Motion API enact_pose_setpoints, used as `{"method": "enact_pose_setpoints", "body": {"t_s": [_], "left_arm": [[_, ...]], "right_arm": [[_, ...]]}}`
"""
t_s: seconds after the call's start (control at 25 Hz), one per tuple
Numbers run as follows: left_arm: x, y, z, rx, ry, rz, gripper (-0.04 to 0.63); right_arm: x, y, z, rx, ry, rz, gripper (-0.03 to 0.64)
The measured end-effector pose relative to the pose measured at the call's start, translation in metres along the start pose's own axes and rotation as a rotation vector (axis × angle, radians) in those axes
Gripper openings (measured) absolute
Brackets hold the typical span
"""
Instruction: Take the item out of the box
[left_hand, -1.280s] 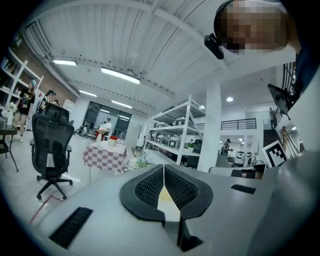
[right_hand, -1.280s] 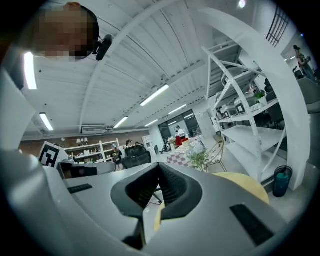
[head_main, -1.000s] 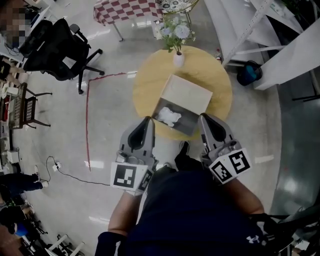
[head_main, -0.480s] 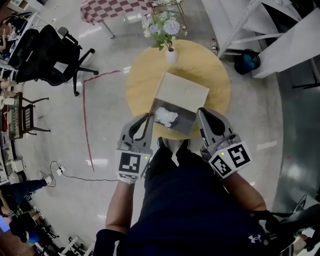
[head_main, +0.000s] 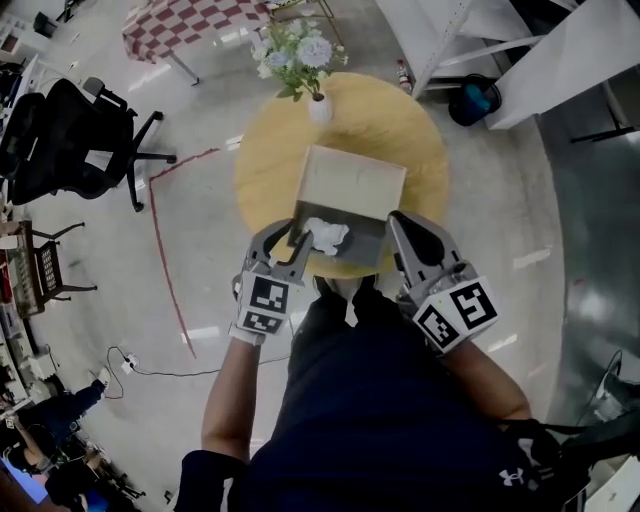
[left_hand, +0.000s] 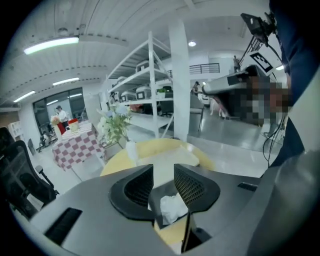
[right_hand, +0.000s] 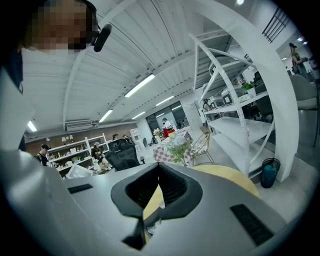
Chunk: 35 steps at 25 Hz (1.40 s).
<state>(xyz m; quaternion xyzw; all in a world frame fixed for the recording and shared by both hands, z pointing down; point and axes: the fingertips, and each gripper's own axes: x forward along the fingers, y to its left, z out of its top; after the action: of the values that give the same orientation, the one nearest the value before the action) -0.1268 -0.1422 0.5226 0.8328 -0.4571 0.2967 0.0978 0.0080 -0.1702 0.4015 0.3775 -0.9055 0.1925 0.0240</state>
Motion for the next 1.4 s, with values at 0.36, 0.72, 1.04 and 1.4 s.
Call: {"method": "enact_pose_setpoints", "body": {"t_s": [0.36, 0.72, 1.04, 1.4], "left_arm": [[0.051, -0.017, -0.060, 0.112, 0.215, -0.154, 0.176], [0.079, -0.048, -0.116, 0.416, 0.460, -0.352, 0.149], [0.099, -0.060, -0.144, 0.480, 0.554, -0.424, 0.134], [0.114, -0.062, -0.161, 0.517, 0.599, -0.456, 0.102]], "right_arm": [[-0.003, -0.019, -0.010, 0.043, 0.011, -0.081, 0.012], [-0.004, -0.034, -0.024, 0.084, 0.020, -0.156, 0.011], [-0.013, -0.045, -0.028, 0.116, 0.011, -0.223, 0.012], [-0.025, -0.055, -0.031, 0.143, 0.000, -0.276, 0.012]]}}
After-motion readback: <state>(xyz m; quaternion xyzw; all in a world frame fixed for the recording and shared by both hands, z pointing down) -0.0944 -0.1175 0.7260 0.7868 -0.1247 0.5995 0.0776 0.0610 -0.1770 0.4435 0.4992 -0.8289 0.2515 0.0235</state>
